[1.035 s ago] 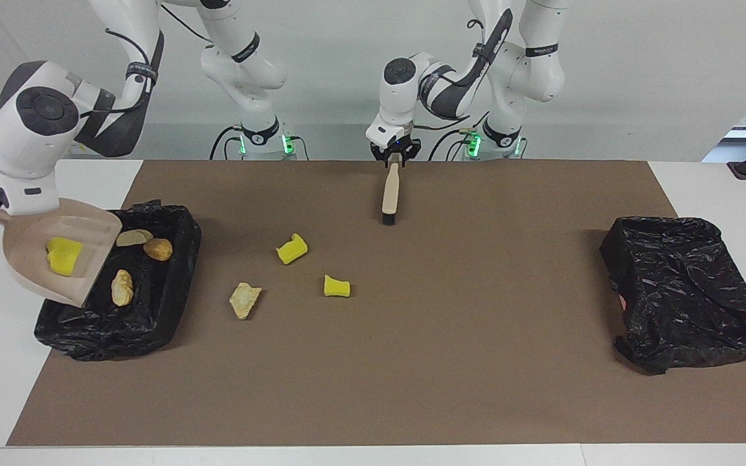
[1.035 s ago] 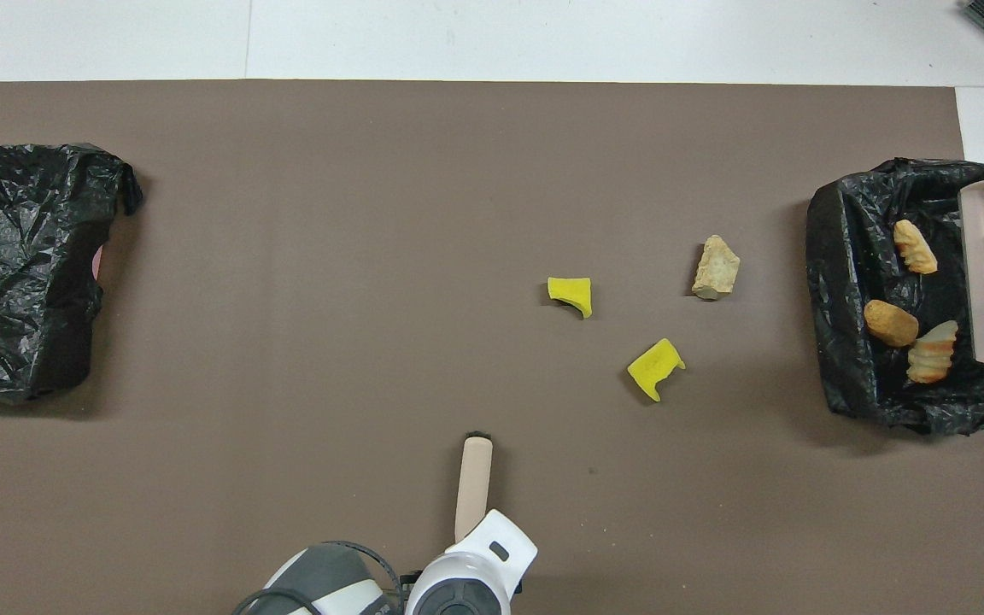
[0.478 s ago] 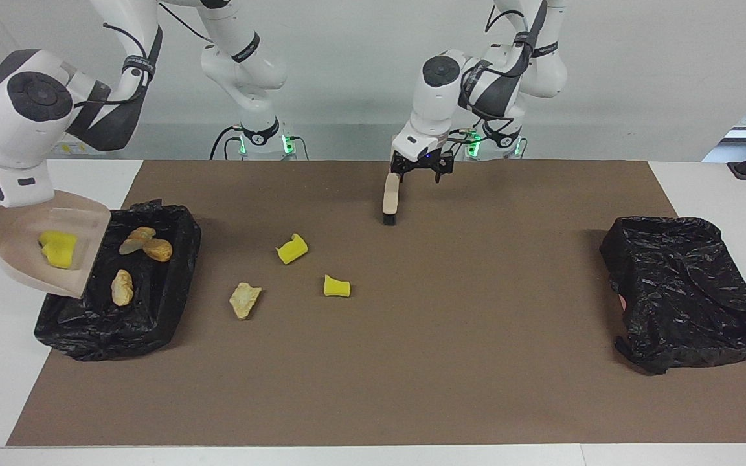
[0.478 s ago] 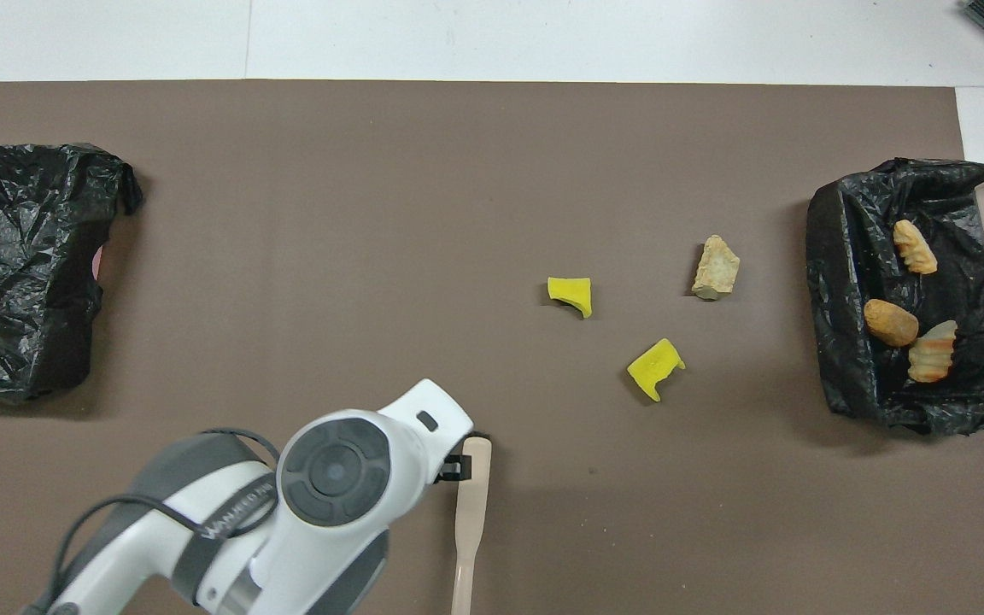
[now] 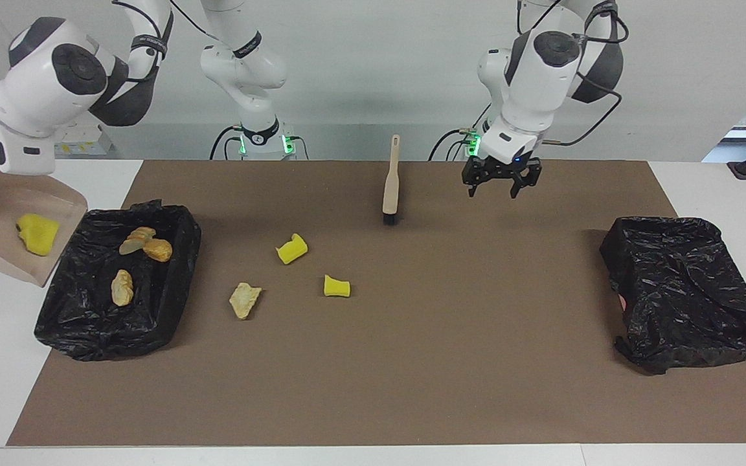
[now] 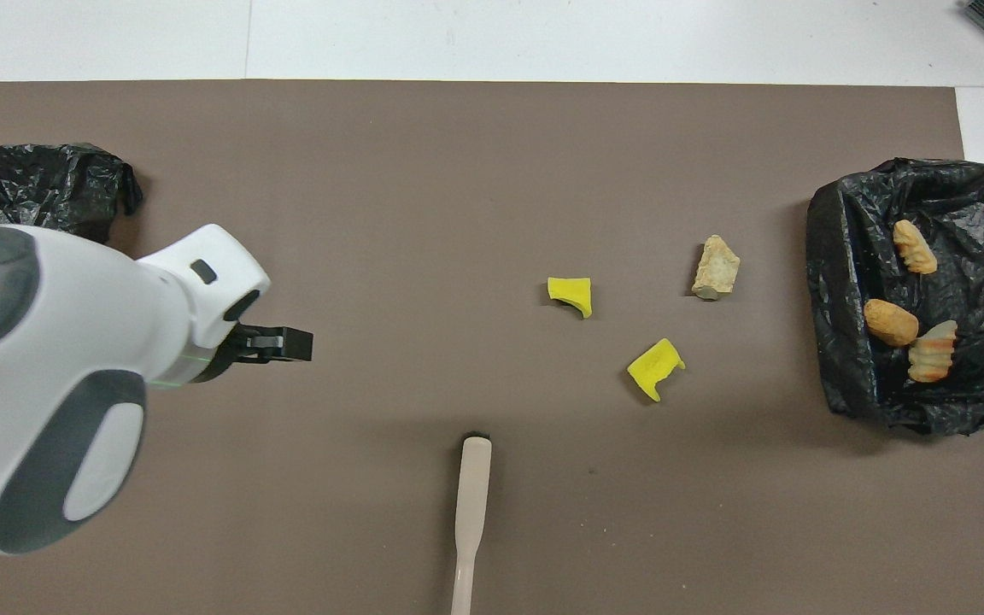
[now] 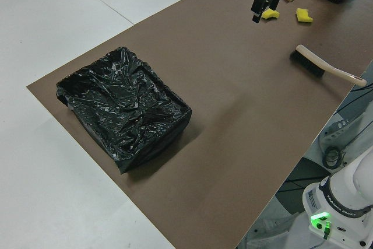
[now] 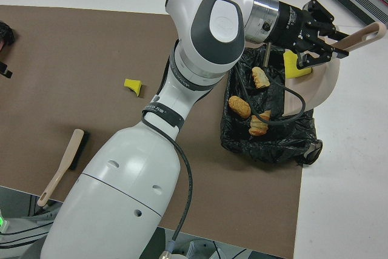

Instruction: Sweep and dump trash in bin

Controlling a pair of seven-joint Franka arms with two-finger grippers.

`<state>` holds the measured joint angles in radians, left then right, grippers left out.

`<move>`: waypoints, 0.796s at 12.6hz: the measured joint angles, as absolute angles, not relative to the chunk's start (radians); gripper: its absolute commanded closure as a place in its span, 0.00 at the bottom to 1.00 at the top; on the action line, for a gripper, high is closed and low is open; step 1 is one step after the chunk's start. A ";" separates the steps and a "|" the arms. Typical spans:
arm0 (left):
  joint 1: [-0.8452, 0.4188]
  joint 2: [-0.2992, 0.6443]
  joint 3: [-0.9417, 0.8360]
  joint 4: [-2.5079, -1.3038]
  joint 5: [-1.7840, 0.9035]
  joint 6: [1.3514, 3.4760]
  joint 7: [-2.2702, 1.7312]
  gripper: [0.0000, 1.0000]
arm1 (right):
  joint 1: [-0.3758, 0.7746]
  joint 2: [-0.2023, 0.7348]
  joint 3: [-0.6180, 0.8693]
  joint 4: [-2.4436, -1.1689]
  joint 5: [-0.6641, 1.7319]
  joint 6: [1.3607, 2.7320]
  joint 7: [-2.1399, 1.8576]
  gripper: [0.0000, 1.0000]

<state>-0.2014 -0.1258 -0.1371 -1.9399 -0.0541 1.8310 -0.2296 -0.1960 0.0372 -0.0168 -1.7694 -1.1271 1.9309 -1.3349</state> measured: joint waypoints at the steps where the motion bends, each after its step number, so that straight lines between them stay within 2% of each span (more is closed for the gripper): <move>1: -0.161 -0.125 -0.137 -1.902 -0.053 1.789 -0.173 0.00 | -0.186 0.039 -0.015 -1.798 -1.132 1.931 -1.311 1.00; 5: -0.018 -0.121 -0.137 -1.719 -0.042 1.648 -0.008 0.00 | -0.163 0.043 -0.012 -1.808 -1.248 1.931 -1.332 1.00; 7: 0.011 -0.113 -0.136 -1.632 -0.006 1.575 0.055 0.00 | -0.163 0.034 -0.013 -1.797 -1.255 1.932 -1.386 1.00; 10: 0.012 -0.053 -0.137 -1.521 0.020 1.494 0.073 0.00 | -0.168 0.032 -0.017 -1.810 -1.186 1.978 -1.468 1.00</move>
<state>0.0124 -0.0534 -0.1370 -1.5205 0.0197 1.4935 0.0725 -0.1677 0.0318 -0.0168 -1.8099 -1.1857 1.9783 -1.4676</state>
